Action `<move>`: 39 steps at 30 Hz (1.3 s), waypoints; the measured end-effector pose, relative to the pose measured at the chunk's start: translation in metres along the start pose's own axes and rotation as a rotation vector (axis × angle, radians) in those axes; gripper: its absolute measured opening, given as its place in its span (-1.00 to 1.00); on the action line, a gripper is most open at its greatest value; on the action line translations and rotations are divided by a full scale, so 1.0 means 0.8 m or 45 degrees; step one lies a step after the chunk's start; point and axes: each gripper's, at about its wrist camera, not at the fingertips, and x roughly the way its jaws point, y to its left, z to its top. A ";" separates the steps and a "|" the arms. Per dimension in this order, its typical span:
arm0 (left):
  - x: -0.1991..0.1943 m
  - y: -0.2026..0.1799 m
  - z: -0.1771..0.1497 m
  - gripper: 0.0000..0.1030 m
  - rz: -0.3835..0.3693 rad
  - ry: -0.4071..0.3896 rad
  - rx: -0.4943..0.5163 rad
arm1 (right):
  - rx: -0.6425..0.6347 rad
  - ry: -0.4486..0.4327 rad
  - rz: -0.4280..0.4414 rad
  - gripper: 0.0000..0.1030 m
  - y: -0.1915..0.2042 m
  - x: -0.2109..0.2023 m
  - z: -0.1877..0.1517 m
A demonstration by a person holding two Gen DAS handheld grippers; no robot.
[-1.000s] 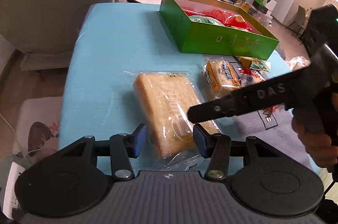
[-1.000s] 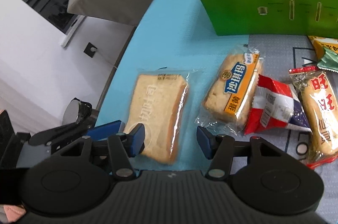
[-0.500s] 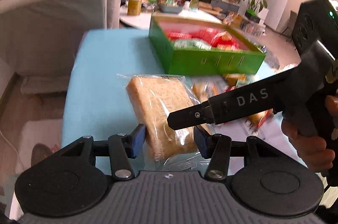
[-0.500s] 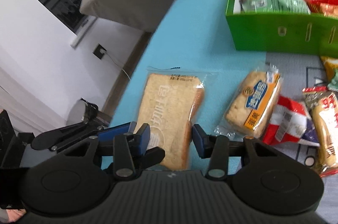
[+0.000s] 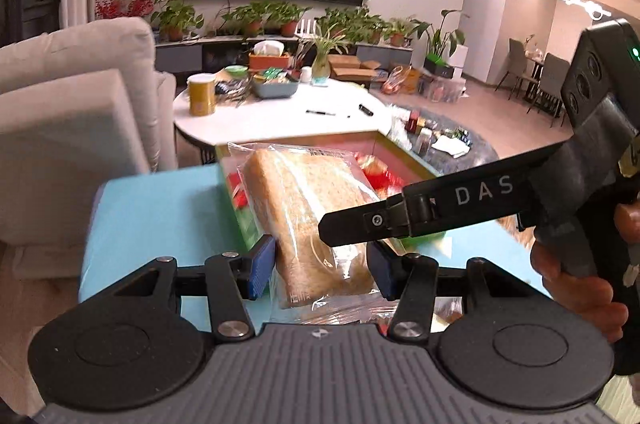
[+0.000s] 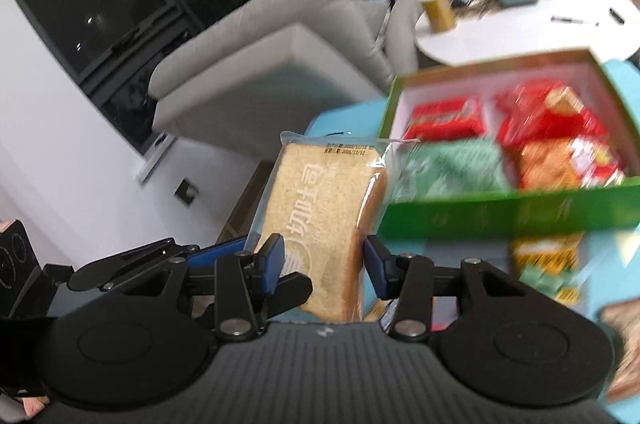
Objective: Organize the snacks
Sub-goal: 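Lower the toast bag into the green box and open both grippers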
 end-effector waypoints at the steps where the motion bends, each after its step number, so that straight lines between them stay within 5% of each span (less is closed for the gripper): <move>1: 0.008 -0.001 0.006 -0.09 -0.004 -0.002 0.005 | 0.008 -0.015 -0.004 -0.14 -0.006 -0.001 0.007; 15: 0.104 0.016 0.059 -0.09 0.000 0.042 0.010 | 0.113 -0.035 -0.030 -0.14 -0.074 0.034 0.076; 36: 0.190 0.066 0.062 -0.02 0.053 0.121 -0.053 | 0.172 0.045 -0.026 -0.14 -0.123 0.117 0.107; 39: 0.180 0.074 0.060 0.05 0.115 0.095 -0.077 | 0.144 -0.019 -0.147 -0.11 -0.127 0.115 0.105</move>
